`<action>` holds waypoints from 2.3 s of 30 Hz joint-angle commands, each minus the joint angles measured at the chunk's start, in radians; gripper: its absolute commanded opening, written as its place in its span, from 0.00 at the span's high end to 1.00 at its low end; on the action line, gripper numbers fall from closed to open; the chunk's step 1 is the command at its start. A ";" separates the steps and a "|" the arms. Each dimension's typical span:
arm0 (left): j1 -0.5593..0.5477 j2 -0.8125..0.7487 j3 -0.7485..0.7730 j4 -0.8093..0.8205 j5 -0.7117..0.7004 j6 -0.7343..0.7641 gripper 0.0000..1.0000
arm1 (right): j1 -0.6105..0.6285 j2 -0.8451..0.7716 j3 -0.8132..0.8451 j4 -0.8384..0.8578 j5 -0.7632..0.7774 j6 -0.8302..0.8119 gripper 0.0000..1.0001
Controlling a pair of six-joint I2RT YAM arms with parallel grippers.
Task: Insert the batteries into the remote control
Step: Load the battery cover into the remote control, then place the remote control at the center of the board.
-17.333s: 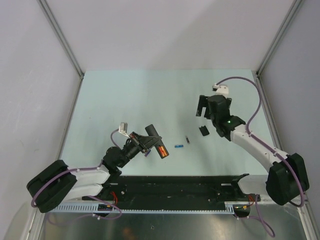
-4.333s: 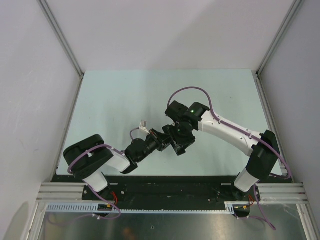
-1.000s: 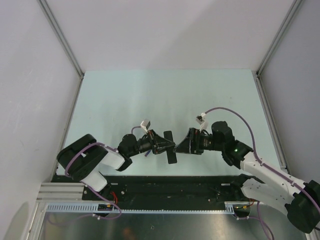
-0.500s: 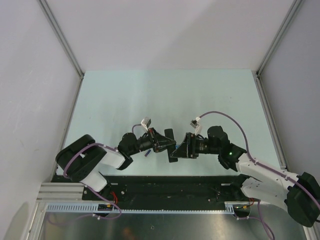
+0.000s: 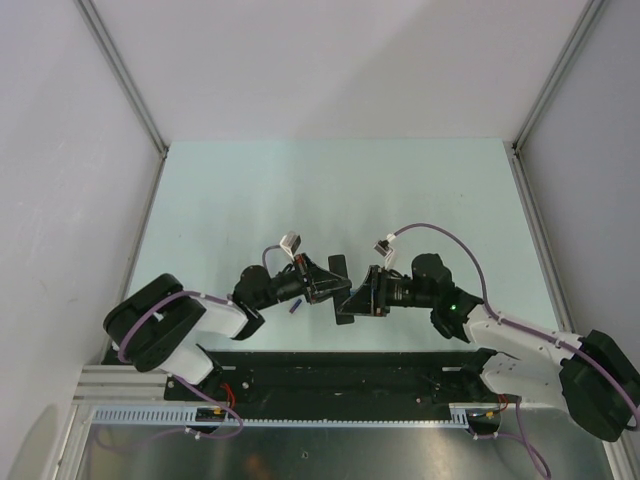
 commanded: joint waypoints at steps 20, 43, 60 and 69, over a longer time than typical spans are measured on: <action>-0.075 -0.135 -0.021 0.283 0.110 0.021 1.00 | -0.047 0.029 0.004 0.134 0.008 0.059 1.00; -0.057 -0.302 -0.061 0.042 0.092 0.149 1.00 | -0.139 -0.035 0.144 -0.110 -0.101 -0.083 0.41; 0.061 -0.123 0.705 -1.811 -0.986 0.842 1.00 | -0.069 -0.210 0.320 -0.991 0.826 -0.367 0.41; 0.022 0.270 1.056 -2.187 -1.191 0.828 1.00 | -0.030 -0.195 0.368 -1.032 0.949 -0.393 0.39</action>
